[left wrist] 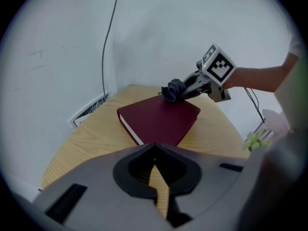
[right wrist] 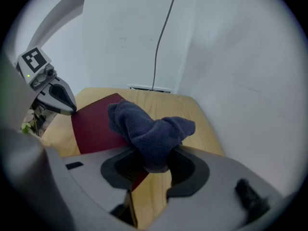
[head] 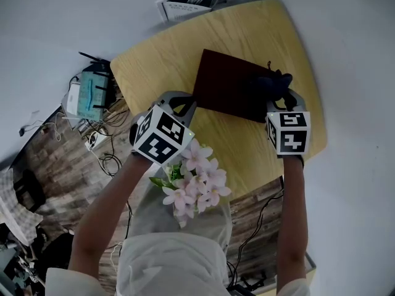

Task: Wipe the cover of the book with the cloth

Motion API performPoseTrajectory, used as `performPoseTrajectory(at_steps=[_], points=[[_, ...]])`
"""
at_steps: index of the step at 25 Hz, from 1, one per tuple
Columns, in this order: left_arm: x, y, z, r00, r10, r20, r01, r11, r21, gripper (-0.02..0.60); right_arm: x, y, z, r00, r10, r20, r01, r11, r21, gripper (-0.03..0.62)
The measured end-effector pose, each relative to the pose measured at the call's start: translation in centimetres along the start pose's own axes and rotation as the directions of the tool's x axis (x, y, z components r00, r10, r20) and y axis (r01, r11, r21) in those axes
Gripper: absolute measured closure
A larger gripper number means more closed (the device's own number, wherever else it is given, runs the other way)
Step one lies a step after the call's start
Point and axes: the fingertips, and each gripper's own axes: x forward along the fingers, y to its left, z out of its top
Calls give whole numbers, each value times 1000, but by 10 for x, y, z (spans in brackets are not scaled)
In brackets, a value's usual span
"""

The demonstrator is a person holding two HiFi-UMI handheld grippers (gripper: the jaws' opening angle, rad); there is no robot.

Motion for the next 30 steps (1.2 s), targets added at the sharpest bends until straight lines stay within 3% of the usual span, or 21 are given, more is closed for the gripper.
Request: performPoseTrajectory(at_steps=[8, 14, 30], points=[[2, 0, 1, 1000, -16, -25, 16, 1000, 22, 571, -12, 3, -18, 1000, -12, -18, 13, 999, 37, 441], [3, -1, 1, 997, -28, -74, 32, 998, 54, 571, -23, 21, -29, 998, -1, -58, 2, 999, 32, 441], [3, -3, 1, 994, -38, -102, 49, 993, 109, 571, -54, 72, -60, 994, 19, -110, -9, 996, 85, 441]])
